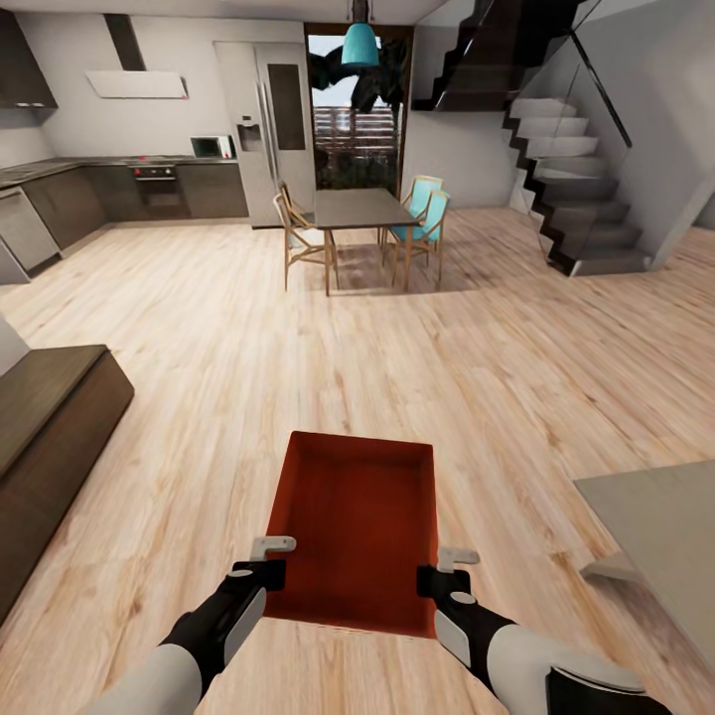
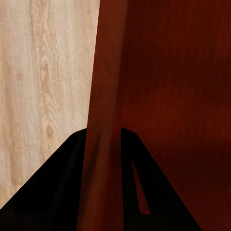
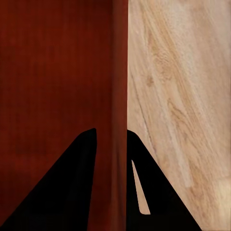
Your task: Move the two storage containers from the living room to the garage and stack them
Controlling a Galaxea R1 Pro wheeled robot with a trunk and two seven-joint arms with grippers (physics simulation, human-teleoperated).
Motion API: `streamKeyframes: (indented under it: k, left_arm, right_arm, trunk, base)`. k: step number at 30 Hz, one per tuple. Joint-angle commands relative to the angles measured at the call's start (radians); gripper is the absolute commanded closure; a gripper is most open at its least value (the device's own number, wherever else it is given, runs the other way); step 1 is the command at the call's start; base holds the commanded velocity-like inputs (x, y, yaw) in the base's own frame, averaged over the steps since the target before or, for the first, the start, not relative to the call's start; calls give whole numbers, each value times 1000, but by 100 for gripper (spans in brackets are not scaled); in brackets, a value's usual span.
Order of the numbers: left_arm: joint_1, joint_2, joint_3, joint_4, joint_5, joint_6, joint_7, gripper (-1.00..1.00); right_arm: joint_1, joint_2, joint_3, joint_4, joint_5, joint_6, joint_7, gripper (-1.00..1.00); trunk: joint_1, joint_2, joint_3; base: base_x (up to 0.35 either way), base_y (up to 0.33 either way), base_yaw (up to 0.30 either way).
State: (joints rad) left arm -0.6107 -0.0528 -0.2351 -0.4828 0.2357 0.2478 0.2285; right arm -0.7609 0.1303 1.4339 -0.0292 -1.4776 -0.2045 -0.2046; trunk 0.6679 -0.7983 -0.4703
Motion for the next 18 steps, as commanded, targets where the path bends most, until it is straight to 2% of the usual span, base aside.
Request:
streamKeyframes:
  k: [1,18]
  left_arm:
    - [-1,18,20,-22,-1,5,14,100]
    - [-1,18,20,-23,-1,5,15,100]
  right_arm:
    - [0,-12,27,8,-12,0,-4,100]
    - [0,-11,30,8,-2,-5,-1,100]
  trunk:
    - [1,-1,-1]
    - [1,-1,-1]
  base:
    - [320,0,0]
    - [320,0,0]
